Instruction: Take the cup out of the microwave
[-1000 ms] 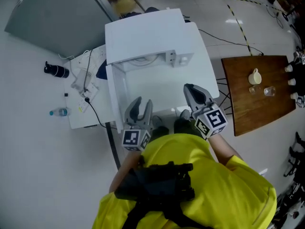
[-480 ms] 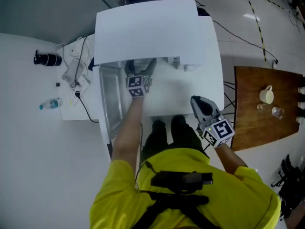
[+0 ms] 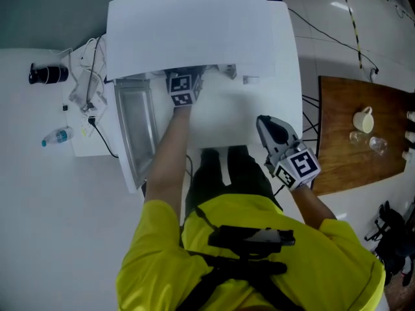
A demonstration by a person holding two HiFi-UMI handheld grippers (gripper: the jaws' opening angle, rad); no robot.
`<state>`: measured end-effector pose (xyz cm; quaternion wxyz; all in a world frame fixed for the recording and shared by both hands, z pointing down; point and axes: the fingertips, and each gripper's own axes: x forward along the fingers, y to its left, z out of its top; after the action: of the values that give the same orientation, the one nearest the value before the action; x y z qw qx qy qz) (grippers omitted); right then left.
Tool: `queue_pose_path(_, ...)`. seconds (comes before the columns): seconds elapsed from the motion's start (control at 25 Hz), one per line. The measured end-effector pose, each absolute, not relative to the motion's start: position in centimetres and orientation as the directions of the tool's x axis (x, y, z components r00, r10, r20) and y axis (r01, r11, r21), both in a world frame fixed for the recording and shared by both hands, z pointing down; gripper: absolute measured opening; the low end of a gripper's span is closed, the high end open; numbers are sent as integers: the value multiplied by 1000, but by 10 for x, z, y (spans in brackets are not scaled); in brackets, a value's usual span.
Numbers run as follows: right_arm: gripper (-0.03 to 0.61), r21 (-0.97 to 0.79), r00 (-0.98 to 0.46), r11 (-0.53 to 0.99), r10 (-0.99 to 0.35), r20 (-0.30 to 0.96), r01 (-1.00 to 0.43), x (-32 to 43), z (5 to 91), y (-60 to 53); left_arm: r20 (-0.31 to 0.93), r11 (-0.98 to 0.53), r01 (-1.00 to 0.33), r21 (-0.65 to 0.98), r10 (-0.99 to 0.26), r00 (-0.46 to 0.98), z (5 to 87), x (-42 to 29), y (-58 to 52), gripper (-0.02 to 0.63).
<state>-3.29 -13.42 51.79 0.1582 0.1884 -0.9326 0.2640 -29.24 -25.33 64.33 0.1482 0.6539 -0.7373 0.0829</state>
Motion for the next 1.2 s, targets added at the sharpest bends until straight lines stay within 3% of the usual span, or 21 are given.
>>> queue_pose_path(0.52,5,-441,-863,767,-285,417,-466,-33,525,-129,322,138,-990,34,-939,-120,639,-293,-261,449)
queue_pose_path(0.84,5,-446,-871,776,-261,417,-446,-45,529,-112,310,180,-981,64,-938,-152,627,-288,-196,448)
queue_pose_path(1.2,5,-452,-876,772,-277,395,-448,-42,529,-105,369,148,-988,49,-922,-120,625,-224,-97,448)
